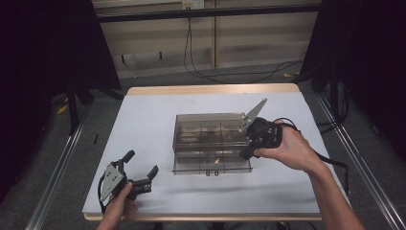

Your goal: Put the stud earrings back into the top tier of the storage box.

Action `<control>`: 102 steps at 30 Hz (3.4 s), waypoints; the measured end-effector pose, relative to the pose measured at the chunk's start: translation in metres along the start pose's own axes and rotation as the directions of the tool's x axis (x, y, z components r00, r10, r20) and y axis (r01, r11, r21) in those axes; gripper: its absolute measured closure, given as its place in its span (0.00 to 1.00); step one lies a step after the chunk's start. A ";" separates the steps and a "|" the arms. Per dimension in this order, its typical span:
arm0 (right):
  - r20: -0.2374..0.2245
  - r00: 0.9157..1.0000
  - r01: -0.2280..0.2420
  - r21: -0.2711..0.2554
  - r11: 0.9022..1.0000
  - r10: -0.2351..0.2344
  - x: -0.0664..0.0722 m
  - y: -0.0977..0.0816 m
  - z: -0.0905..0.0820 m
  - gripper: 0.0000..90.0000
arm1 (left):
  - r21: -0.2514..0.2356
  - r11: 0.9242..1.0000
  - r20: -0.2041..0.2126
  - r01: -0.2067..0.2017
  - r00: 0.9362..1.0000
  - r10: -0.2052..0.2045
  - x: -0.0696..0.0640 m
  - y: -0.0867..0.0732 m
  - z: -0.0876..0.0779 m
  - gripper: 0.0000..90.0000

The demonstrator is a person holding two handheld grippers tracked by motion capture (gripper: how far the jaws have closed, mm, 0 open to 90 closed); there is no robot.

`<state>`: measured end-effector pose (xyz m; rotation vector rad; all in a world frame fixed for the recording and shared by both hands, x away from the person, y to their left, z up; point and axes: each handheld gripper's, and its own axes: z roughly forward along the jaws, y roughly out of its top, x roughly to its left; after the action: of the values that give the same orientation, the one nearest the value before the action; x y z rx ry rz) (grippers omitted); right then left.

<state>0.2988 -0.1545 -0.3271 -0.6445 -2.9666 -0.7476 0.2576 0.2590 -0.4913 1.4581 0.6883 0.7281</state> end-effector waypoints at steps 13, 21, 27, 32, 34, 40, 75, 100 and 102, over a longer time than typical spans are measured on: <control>-0.045 0.997 0.059 0.095 0.994 -0.055 0.001 0.036 0.033 0.95 | 0.000 1.000 -0.002 0.002 1.000 -0.002 0.000 0.000 0.000 0.00; -0.076 0.995 0.069 0.143 0.987 -0.059 0.003 0.050 0.054 0.95 | -0.001 1.000 -0.002 0.002 1.000 -0.002 0.000 0.000 0.000 0.00; -0.073 0.996 0.065 0.176 0.982 -0.052 -0.003 0.055 0.067 0.94 | 0.001 1.000 -0.001 0.002 1.000 -0.002 0.000 0.000 0.000 0.00; -0.074 0.996 0.062 0.191 0.980 -0.048 -0.006 0.057 0.075 0.94 | 0.000 1.000 -0.002 0.009 1.000 -0.009 0.000 0.000 0.000 0.00; -0.070 0.996 0.065 0.193 0.979 -0.052 -0.007 0.058 0.078 0.93 | 0.003 1.000 0.000 0.003 1.000 -0.003 0.000 0.000 0.000 0.00; -0.066 0.997 0.060 0.179 0.982 -0.048 -0.006 0.058 0.078 0.91 | -0.002 1.000 -0.002 0.011 1.000 -0.011 0.000 0.000 0.000 0.00; 0.048 0.994 -0.079 -0.282 0.956 0.096 -0.004 -0.014 0.031 0.53 | 0.004 1.000 -0.002 0.000 1.000 0.000 0.000 0.000 0.000 0.00; 0.153 0.926 -0.227 -0.506 0.832 0.345 0.003 -0.108 0.024 0.14 | 0.007 1.000 -0.004 -0.006 1.000 0.006 0.001 0.000 0.000 0.00; 0.189 0.913 -0.216 -0.529 0.820 0.363 0.007 -0.116 0.026 0.10 | 0.006 1.000 -0.009 -0.003 1.000 0.003 0.000 0.000 0.000 0.00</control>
<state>0.2485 -0.2326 -0.4021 -1.3033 -2.7840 -1.5236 0.2576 0.2594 -0.4911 1.4623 0.6958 0.7357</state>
